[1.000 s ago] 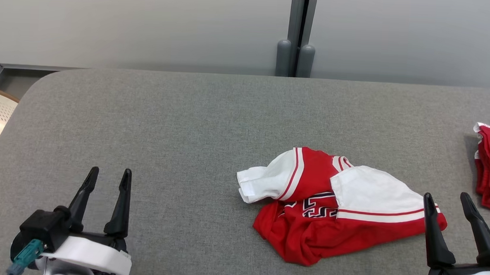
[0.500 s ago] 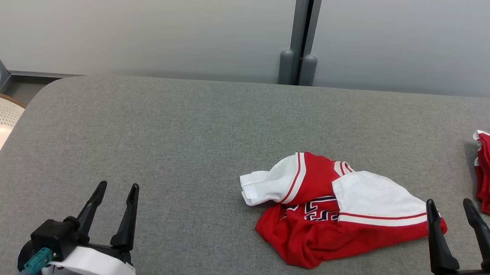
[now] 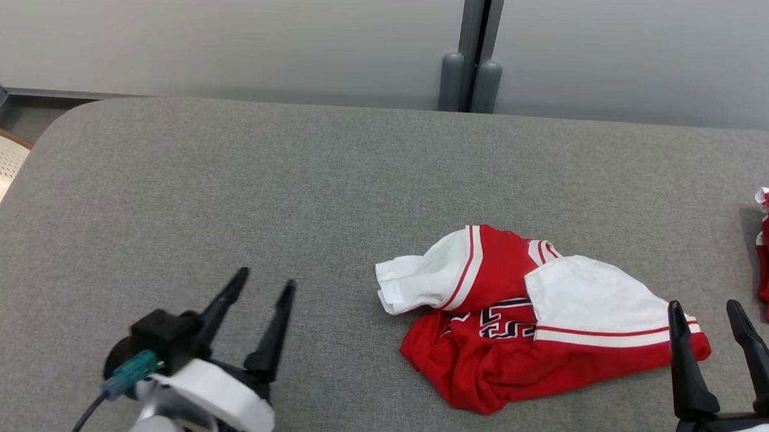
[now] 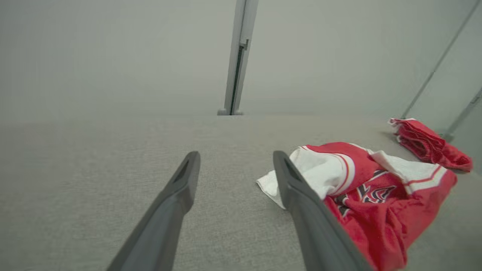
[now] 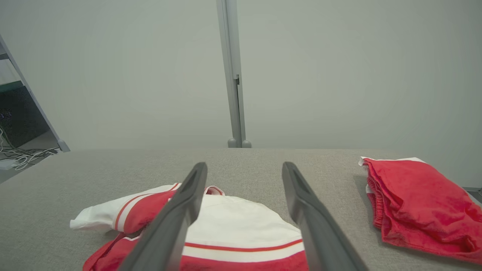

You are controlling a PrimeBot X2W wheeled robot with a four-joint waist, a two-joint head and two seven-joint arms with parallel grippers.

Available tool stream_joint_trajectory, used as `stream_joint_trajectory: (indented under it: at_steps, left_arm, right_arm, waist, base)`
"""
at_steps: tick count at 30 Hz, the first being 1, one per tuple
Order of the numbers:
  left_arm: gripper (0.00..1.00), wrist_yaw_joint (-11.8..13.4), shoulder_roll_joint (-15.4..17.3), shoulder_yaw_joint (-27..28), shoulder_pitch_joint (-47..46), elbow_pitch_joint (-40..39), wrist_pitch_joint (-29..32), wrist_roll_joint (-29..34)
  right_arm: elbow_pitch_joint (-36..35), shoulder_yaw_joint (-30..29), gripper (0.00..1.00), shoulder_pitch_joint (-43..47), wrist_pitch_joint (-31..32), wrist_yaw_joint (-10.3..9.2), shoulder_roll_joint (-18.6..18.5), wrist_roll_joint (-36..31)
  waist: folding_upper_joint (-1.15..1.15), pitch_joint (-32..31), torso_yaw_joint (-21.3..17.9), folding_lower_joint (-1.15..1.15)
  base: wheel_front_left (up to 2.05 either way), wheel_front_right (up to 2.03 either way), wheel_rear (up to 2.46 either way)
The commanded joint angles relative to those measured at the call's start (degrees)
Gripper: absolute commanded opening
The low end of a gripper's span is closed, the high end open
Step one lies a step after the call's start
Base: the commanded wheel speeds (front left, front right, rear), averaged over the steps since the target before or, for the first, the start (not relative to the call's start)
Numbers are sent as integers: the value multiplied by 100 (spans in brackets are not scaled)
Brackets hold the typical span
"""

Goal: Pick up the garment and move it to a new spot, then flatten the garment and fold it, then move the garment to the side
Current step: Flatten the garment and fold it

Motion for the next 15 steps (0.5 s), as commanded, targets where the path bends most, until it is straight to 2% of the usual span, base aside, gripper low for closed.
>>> stream_joint_trajectory:
  at_steps: [1,8,15]
  left_arm:
    - [100,-112,-119,-191,-197,32,180,24]
    - [100,-417,-588,-995,-696,589,981,-81]
    - [100,-524,-811,-1391,-937,1334,1411,-269]
  right_arm:
    - [-27,19,100,-102,21,-3,-22,-8]
    - [-8,162,100,-293,25,-3,-9,-20]
    - [116,187,100,-470,-91,-3,40,26]
  waist:
    - [0,122,-66,0]
    - [0,484,-396,0]
    - [0,770,-682,0]
  base:
    - [0,0,0]
    - [0,0,0]
    - [0,0,0]
